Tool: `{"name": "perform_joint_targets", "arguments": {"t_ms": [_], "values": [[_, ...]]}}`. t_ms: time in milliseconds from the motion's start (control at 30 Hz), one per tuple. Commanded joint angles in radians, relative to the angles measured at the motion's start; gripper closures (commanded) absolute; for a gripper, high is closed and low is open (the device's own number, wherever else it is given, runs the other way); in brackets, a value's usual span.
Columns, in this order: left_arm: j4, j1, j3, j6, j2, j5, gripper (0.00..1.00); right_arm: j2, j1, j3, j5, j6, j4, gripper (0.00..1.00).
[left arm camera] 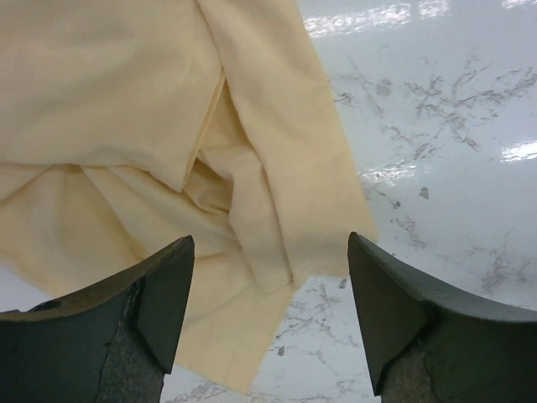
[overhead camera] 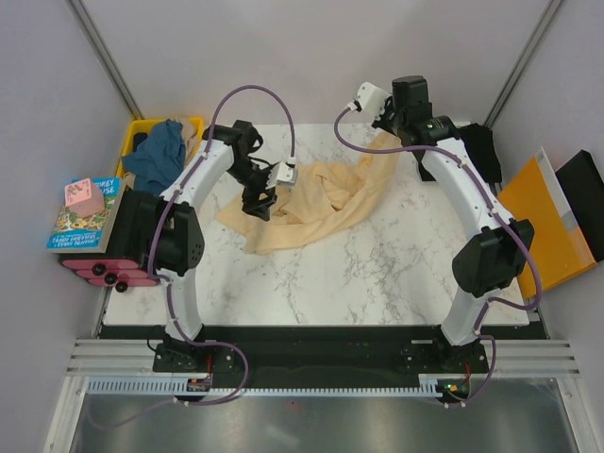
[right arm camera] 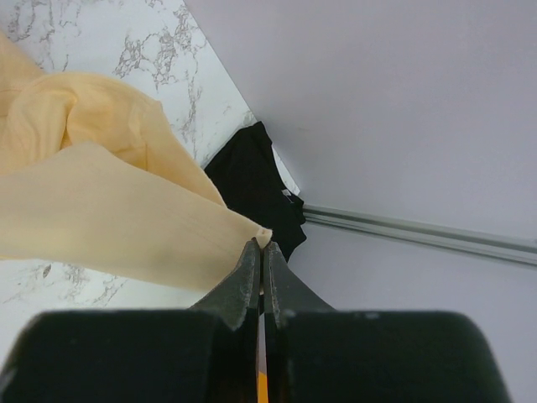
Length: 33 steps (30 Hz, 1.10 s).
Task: Fold and stack the t-shirts
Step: Flatten the tshirt out
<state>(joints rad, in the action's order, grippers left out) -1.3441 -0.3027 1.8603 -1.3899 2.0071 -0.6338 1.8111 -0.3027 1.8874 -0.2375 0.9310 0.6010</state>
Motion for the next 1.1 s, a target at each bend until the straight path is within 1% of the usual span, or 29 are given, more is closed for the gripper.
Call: {"name": "perform_joint_targets", "arguments": {"t_ms": [0,100,167,233,467,833,900,1067], "values": [[-0.159,0.059,0.069,-0.015,0.087,0.034,0.21,-0.021,0.002,0.004,-0.019,-0.012,-0.041,1.0],[-0.161,0.083,0.07,-0.018,0.15,0.083,0.24,-0.019,-0.001,0.003,-0.016,-0.026,-0.04,1.0],[-0.193,0.1,0.057,-0.043,0.183,0.106,0.29,-0.021,-0.003,-0.001,-0.019,-0.032,-0.041,1.0],[-0.194,0.103,0.005,-0.057,0.183,0.137,0.32,-0.022,-0.003,-0.002,-0.02,-0.034,-0.04,1.0],[-0.194,0.114,-0.108,-0.107,0.104,0.151,0.32,-0.016,-0.007,-0.01,-0.025,-0.04,-0.044,1.0],[-0.194,0.119,-0.171,-0.11,-0.001,0.151,0.34,0.01,-0.016,0.009,-0.028,-0.046,-0.047,1.0],[-0.194,0.119,-0.165,-0.104,-0.008,0.14,0.36,0.016,-0.016,0.01,-0.026,-0.046,-0.049,1.0],[-0.194,0.111,-0.18,-0.103,-0.008,0.102,0.36,0.028,-0.021,0.021,-0.017,-0.047,-0.047,1.0]]}}
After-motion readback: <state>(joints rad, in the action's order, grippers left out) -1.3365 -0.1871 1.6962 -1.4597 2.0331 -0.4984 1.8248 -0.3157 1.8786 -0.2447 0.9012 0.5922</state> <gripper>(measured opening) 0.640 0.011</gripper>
